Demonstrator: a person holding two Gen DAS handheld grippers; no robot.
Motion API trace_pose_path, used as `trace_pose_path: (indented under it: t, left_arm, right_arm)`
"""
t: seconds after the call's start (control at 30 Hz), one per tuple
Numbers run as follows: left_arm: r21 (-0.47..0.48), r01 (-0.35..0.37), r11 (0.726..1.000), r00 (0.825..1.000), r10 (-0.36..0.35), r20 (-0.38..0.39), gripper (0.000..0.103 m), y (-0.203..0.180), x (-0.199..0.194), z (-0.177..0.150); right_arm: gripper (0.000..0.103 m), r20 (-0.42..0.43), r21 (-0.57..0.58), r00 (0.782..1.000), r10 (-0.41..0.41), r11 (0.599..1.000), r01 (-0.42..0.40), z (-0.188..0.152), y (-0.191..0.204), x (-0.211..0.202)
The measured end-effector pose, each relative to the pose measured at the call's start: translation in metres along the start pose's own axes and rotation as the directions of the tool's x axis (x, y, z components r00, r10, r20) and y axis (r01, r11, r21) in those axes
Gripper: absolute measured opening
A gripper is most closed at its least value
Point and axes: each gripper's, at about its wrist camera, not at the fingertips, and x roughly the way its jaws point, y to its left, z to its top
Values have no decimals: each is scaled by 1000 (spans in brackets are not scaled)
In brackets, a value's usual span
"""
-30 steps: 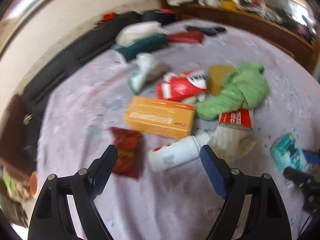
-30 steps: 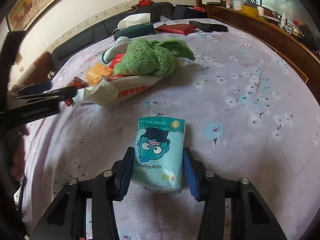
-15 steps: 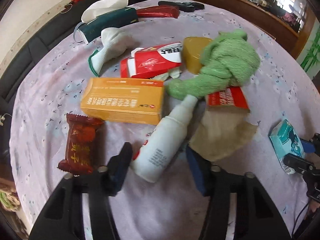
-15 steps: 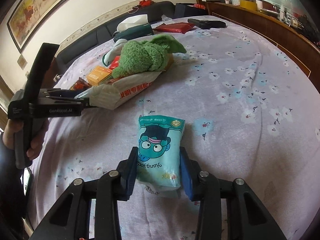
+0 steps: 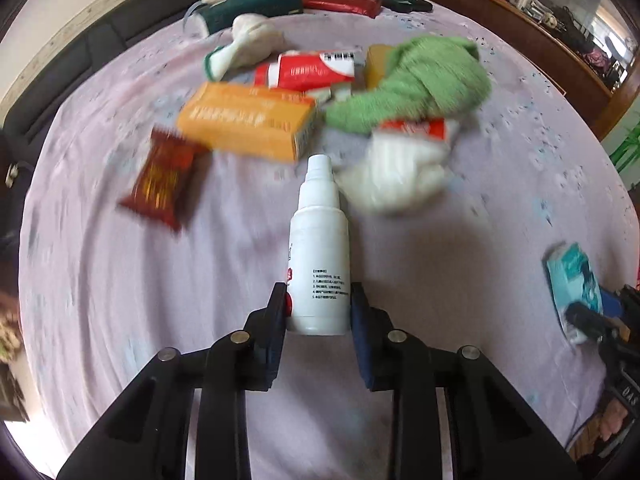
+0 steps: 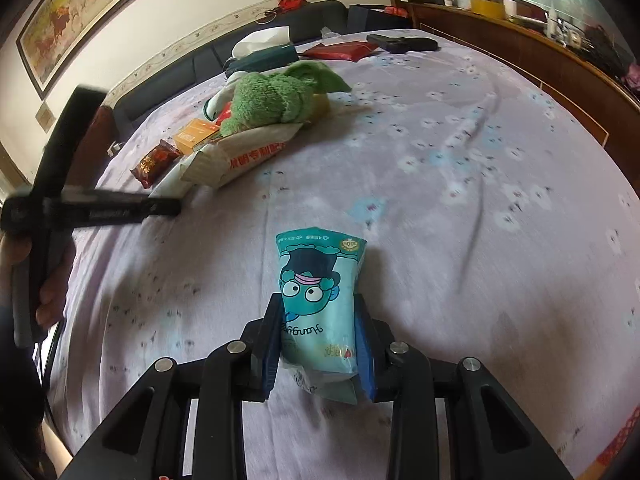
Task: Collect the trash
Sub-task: 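Grasp the blue tissue pack with the right tool while the left tool grasps the white spray bottle, then carry the tissue pack and spray bottle over the red wastebasket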
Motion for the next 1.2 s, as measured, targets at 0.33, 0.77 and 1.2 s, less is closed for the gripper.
trace_pose_path:
  t: [0.33,0.77,1.2]
  left_arm:
    - [-32,-92,995,996,92,6,28,-34,-14,-34]
    - [-128,-40,991,989,57,139,28,-55,-40,-35]
    - [-31,169,985,897,-140,420,29,-157,-173,-72]
  right_arm:
    - [33,75,3,995,63,998,-63,-17,-4,-40]
    - [33,195,53,978,79,994,-91,-35,-26,-100]
    - [33,373,111,926,62,988,-110,-62,-53,-186]
